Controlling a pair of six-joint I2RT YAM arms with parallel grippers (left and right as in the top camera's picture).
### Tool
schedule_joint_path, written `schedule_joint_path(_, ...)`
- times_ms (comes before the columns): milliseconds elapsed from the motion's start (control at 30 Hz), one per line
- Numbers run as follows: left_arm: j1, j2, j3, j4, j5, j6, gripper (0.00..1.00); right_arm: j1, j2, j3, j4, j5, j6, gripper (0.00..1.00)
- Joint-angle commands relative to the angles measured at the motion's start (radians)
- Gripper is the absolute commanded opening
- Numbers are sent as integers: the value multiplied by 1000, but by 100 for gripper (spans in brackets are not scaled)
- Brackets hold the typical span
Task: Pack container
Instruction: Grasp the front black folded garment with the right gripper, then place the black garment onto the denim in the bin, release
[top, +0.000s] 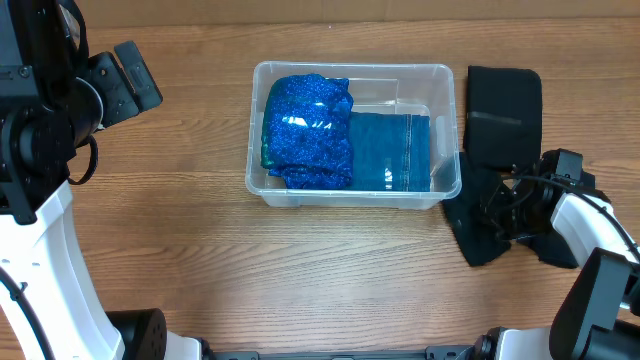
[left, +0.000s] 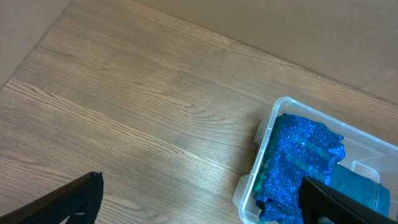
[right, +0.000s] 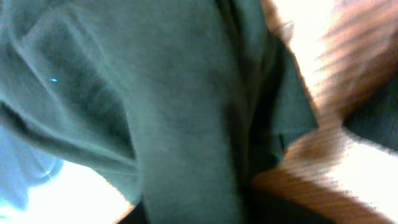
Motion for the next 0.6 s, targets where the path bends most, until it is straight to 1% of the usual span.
schedule_joint_path(0,3,-6,2,-1,5,12,100,-4,-35,82,-90,-145,-3,18)
schedule_joint_path(67,3,-6,2,-1,5,12,100,-3,-96,187,-188,-197,-3,12)
schedule_joint_path(167,3,-6,2,-1,5,12,100,-1,-234,394,-328,-207,-2,4)
schedule_joint_path(233,3,-6,2,-1,5,12,100,2,-316,512,-358,-269,4,4)
schedule_joint_path(333,3,-6,2,-1,5,12,100,50,-398,583,-308,-336,86,4)
schedule_joint_path(400,3,-6,2,-1,5,12,100,145,-419,583,-240,-339,136,4)
schedule_joint_path(433,3,-6,2,-1,5,12,100,224,-404,579,-197,-313,167,4)
schedule_joint_path(533,3,-6,2,-1,5,12,100,373,-346,555,-105,-176,277,4)
schedule_joint_path(567,3,-6,2,-1,5,12,100,463,-278,538,-34,-93,358,4)
